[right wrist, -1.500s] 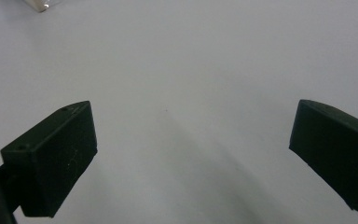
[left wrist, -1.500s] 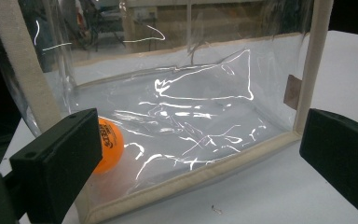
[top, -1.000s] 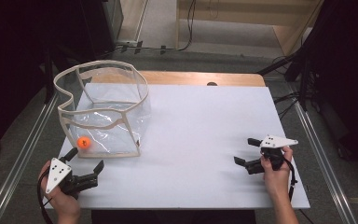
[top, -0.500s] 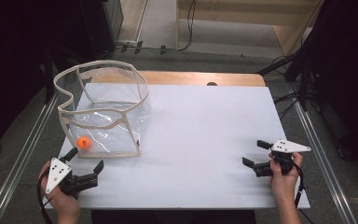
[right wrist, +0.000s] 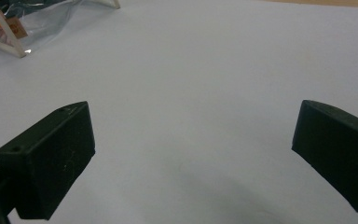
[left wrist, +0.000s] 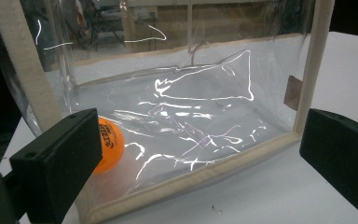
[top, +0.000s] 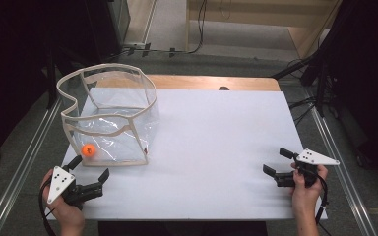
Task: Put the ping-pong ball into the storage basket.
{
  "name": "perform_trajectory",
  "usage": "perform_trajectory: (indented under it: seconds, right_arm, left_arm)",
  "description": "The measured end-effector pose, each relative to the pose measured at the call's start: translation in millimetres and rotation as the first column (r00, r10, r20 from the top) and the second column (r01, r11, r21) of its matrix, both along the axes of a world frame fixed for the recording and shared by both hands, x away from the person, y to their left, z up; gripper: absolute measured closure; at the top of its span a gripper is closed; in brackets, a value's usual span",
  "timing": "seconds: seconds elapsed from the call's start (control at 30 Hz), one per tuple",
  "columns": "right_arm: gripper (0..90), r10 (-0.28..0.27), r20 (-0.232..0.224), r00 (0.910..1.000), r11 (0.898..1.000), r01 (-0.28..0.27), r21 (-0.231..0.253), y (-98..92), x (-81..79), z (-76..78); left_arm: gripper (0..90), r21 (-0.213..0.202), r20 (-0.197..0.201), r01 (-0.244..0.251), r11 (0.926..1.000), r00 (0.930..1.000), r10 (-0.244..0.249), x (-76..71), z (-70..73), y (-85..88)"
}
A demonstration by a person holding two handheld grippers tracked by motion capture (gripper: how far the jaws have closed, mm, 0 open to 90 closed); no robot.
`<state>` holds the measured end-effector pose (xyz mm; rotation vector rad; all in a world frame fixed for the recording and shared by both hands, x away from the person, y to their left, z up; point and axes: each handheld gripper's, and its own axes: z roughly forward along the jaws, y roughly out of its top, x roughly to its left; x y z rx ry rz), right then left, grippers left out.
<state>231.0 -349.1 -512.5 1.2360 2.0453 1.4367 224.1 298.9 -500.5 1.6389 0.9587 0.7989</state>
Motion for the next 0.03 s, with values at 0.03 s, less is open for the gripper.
perform_trajectory:
  seconds: [0.03]
  right_arm:
    - [0.0, -0.005, 0.001, 1.0000, 1.000, 0.005, 0.004, 0.0, -0.1, -0.4]
  left_arm:
    - [0.0, 0.000, 0.000, 0.000, 1.0000, 1.0000, 0.000, 0.0, 0.0, 0.0]
